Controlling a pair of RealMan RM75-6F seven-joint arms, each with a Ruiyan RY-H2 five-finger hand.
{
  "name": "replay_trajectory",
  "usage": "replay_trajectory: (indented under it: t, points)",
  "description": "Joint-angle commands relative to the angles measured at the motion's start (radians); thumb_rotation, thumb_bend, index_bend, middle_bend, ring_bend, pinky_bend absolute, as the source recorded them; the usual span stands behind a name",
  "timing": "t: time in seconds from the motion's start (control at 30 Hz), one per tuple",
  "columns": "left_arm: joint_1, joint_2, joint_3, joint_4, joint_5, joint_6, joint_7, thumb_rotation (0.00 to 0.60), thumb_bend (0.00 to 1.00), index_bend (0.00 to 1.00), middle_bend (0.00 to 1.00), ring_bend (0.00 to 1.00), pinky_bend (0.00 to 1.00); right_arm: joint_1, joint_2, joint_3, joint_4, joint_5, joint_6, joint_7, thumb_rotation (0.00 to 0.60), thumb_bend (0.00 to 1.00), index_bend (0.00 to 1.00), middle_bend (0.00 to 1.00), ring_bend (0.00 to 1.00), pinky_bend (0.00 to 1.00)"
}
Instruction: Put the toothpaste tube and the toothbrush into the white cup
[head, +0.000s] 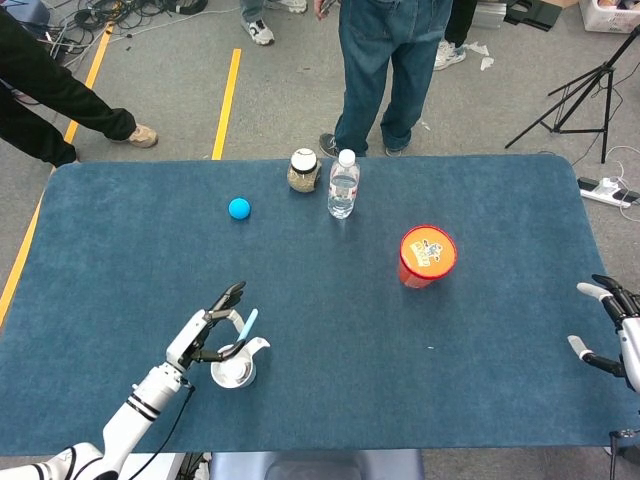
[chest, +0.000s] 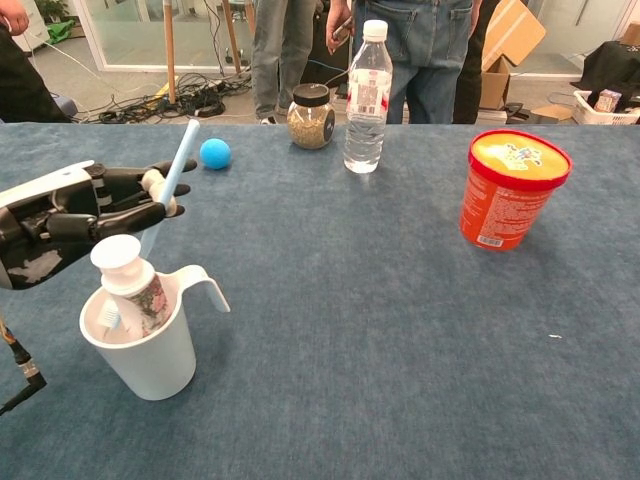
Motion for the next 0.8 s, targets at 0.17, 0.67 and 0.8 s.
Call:
replay_trajectory:
  t: [0.17, 0.67, 0.8]
  points:
    - [0.002, -0.003, 0.019, 0.018, 0.022, 0.008, -0.029, 0.600, 0.33, 0.51, 0.00, 0.00, 0.00, -0.001, 0.000, 0.000, 0.000, 0.000, 0.001, 0.001, 0.600, 0.16, 0.27, 0.19, 0.24, 0.58]
    - [0.005, 0.001, 0.054, 0.040, 0.056, 0.029, -0.074, 0.600, 0.33, 0.39, 0.00, 0.00, 0.00, 0.000, -0.001, -0.001, 0.000, -0.001, 0.001, -0.002, 0.600, 0.16, 0.27, 0.19, 0.24, 0.58]
    - [0.005, 0.022, 0.060, 0.029, 0.060, 0.035, -0.074, 0.600, 0.33, 0.37, 0.00, 0.00, 0.00, -0.001, 0.001, -0.001, -0.001, -0.001, 0.003, 0.000, 0.600, 0.16, 0.27, 0.19, 0.24, 0.58]
